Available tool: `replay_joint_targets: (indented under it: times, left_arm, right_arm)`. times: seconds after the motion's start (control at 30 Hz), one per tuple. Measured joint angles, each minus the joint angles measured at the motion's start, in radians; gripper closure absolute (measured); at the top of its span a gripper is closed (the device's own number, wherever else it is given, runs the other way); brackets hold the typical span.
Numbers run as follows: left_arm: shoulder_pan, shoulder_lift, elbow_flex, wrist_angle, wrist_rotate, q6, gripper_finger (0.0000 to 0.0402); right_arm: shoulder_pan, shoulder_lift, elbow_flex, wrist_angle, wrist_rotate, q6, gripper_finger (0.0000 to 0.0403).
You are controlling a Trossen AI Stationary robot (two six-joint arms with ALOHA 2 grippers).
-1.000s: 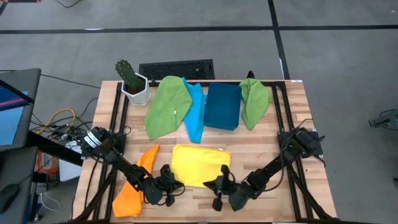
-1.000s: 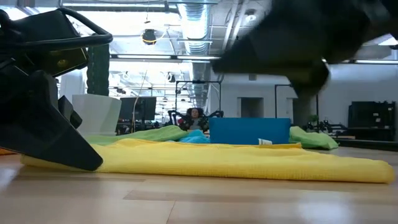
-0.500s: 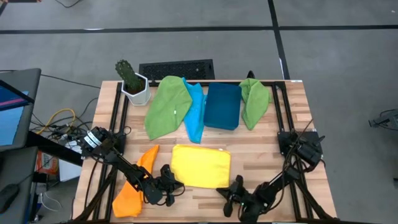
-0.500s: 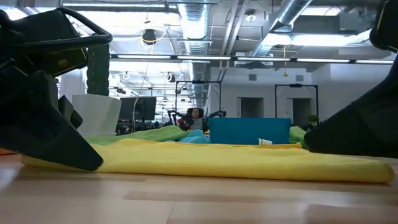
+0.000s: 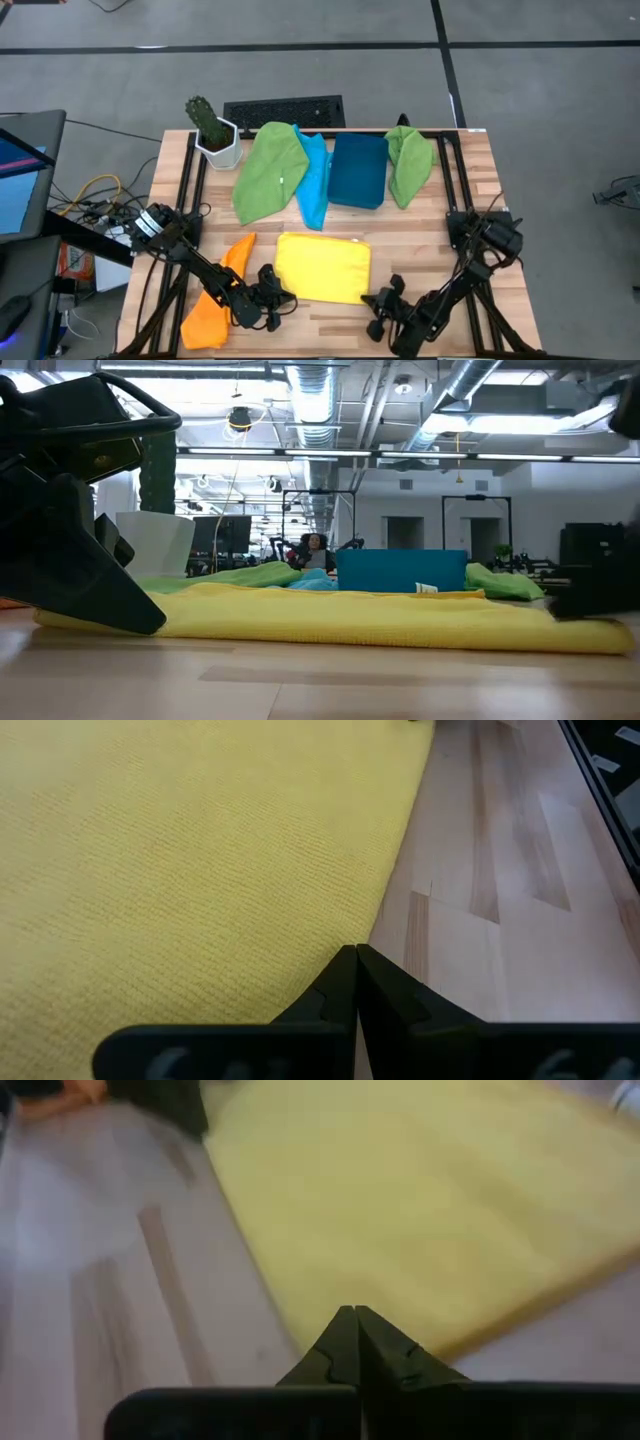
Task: Fold microfiber towels
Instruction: Fold the yellow towel
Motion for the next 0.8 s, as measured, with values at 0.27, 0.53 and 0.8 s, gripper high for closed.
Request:
replay_joint_targets:
  times: [0.27,0.53,0.8]
  left_arm:
    - [0.000,-0.002,0.000,0.003,0.002,0.002,0.0402]
    - [0.003,-0.088,-0.004,-0.073,0.035,0.025,0.0401]
    - [0.018,-0.235,-0.002,-0.093,0.053,0.100,0.0401]
  right_arm:
    - [0.031,0.074,0.004,0.019,0.022,0.103,0.0390]
    - [0.031,-0.002,0.000,-0.068,-0.028,0.120,0.0377]
    - [0.034,-0.153,-0.002,-0.083,0.016,-0.080,0.0371]
